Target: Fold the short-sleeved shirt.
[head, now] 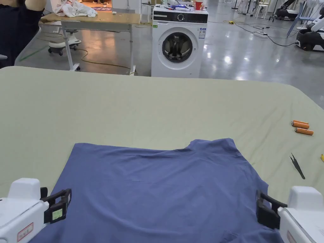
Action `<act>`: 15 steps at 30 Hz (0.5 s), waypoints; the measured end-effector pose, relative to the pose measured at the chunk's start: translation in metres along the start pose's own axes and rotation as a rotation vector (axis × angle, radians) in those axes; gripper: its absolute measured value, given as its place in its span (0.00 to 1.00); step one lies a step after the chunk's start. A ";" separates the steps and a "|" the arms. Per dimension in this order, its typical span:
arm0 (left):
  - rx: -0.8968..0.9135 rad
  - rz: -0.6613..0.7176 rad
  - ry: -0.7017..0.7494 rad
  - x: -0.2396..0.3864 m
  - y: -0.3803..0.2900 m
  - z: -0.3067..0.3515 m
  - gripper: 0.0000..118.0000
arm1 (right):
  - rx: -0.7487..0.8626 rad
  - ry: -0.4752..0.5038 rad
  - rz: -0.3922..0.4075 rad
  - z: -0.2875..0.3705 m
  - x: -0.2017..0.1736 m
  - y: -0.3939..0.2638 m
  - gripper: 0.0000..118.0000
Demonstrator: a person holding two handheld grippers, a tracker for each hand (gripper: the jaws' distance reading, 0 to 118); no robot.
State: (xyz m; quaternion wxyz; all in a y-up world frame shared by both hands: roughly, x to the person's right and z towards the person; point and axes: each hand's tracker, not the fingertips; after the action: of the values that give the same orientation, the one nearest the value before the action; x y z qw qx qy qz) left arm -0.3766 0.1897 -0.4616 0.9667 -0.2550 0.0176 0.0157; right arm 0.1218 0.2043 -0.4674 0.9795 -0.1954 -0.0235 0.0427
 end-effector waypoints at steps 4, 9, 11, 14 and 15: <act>0.157 -0.027 0.032 0.016 0.015 0.002 0.44 | 0.137 0.019 -0.033 -0.002 -0.027 0.016 0.59; 0.292 -0.081 0.095 0.042 0.029 0.021 0.05 | 0.284 0.022 -0.041 0.003 -0.053 0.029 0.08; 0.320 -0.097 0.104 0.047 0.031 0.026 0.00 | 0.312 0.007 -0.024 0.005 -0.059 0.032 0.04; 0.319 -0.104 0.095 0.044 0.034 0.030 0.00 | 0.326 0.015 -0.012 0.006 -0.065 0.034 0.01; 0.301 -0.107 0.087 0.041 0.034 0.031 0.00 | 0.324 0.018 -0.005 0.006 -0.066 0.034 0.01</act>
State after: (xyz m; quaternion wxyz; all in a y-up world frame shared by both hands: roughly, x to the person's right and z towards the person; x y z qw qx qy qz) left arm -0.3359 0.2355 -0.4528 0.9917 -0.1082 0.0477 -0.0498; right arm 0.0529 0.2318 -0.4766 0.9985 -0.0353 -0.0078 0.0418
